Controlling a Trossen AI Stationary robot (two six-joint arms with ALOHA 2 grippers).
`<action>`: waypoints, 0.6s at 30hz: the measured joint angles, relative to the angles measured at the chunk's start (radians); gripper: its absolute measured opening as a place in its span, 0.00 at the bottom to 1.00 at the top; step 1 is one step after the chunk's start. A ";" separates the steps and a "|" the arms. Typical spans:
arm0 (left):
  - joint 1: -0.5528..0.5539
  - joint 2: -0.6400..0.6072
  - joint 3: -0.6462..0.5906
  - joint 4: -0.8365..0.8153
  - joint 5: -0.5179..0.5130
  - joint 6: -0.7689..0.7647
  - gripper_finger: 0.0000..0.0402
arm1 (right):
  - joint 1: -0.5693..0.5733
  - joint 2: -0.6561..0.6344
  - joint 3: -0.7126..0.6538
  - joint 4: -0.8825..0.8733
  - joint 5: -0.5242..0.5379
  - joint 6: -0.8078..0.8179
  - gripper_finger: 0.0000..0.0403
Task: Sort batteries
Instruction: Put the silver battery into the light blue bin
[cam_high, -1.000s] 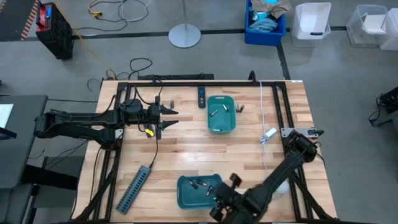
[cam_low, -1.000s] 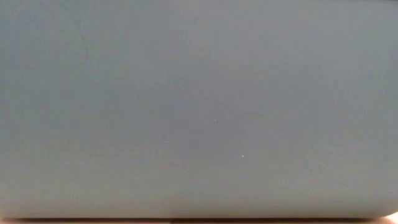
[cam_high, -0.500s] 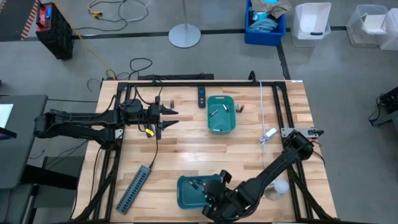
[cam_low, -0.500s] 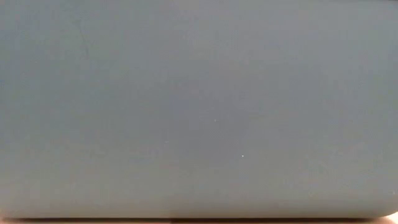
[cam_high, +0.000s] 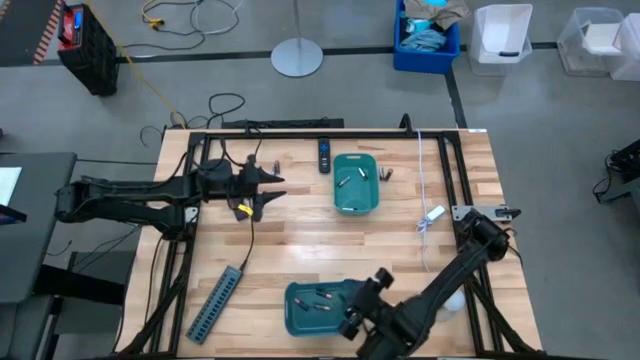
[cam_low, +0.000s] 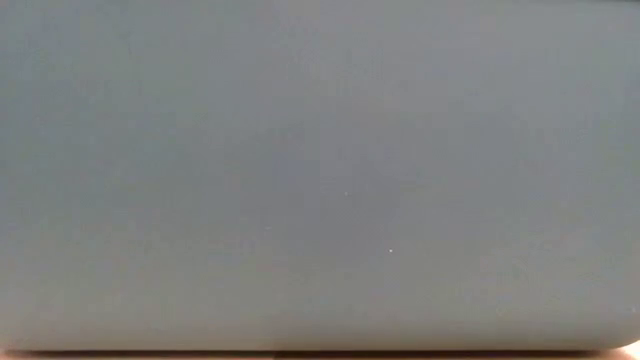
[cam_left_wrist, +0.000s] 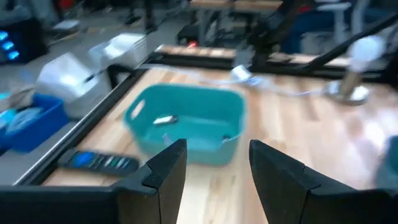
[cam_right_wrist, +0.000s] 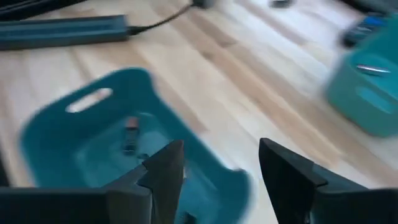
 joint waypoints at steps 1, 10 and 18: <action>0.005 0.001 0.000 -0.015 -0.008 -0.001 0.42 | 0.011 -0.001 0.000 -0.057 0.008 0.057 0.55; 0.020 0.060 0.004 -0.027 -0.011 -0.014 0.42 | 0.111 -0.006 -0.015 -0.411 0.010 0.464 0.55; 0.038 0.202 0.029 0.009 -0.022 -0.021 0.42 | 0.117 -0.065 -0.193 -0.368 -0.141 0.524 0.56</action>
